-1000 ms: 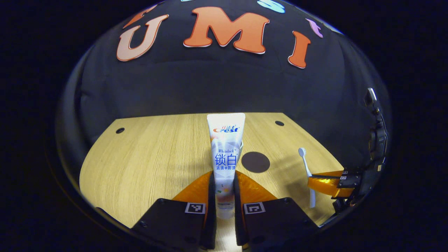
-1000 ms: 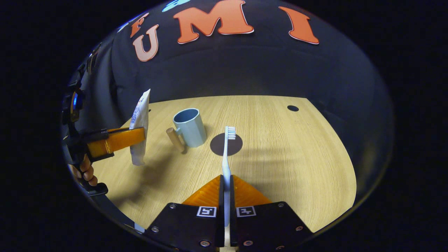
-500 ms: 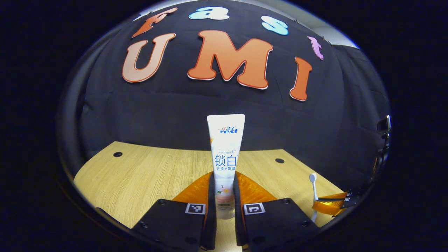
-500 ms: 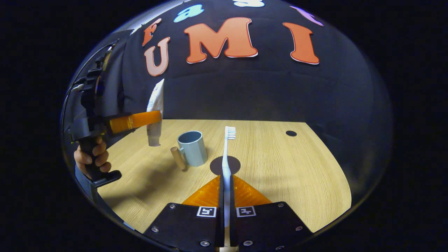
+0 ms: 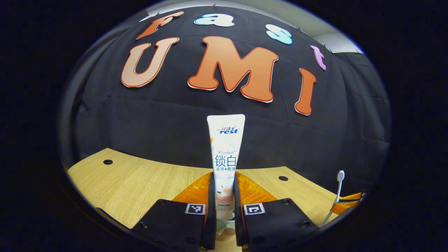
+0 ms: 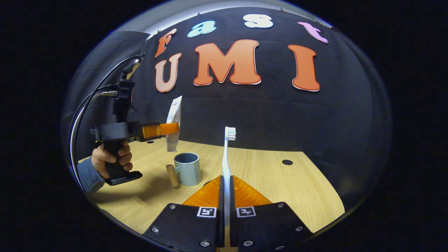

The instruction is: Put the toothbrush and toothpaste on the desktop into the cup, then pick up the cup and place it on the coaster on the desktop.

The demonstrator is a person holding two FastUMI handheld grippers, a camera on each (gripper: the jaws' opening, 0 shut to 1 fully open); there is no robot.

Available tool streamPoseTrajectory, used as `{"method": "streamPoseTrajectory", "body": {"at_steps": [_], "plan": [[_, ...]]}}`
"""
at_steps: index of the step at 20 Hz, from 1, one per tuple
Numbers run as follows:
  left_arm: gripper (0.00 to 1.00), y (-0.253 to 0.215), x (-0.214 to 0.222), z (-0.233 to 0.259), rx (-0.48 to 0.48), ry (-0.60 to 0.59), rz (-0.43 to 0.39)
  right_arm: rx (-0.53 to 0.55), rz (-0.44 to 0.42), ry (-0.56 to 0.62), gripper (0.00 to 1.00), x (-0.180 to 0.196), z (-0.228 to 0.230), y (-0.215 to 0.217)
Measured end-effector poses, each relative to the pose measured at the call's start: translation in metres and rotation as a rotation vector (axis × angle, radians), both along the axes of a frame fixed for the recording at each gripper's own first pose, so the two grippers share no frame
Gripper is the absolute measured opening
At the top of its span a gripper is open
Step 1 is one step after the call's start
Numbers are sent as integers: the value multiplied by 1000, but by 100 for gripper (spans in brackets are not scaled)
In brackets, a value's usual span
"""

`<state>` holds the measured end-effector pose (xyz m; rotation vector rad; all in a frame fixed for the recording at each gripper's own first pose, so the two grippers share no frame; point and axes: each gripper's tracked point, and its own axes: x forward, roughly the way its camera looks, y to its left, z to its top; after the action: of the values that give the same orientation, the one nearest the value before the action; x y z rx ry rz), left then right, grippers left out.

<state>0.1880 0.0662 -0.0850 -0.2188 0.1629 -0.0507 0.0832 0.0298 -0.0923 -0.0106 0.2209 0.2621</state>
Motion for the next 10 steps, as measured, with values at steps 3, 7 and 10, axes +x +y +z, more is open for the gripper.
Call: {"method": "streamPoseTrajectory", "body": {"at_steps": [3,7,10], "plan": [[25,-5,13,-5,-4,-9,-25,14,0,-16,6,1,2,3],[26,-14,25,-19,7,-4,-55,31,3,-60,6,3,9,3],[27,-21,30,-31,4,19,-63,47,9,-73,6,2,13,4]]}}
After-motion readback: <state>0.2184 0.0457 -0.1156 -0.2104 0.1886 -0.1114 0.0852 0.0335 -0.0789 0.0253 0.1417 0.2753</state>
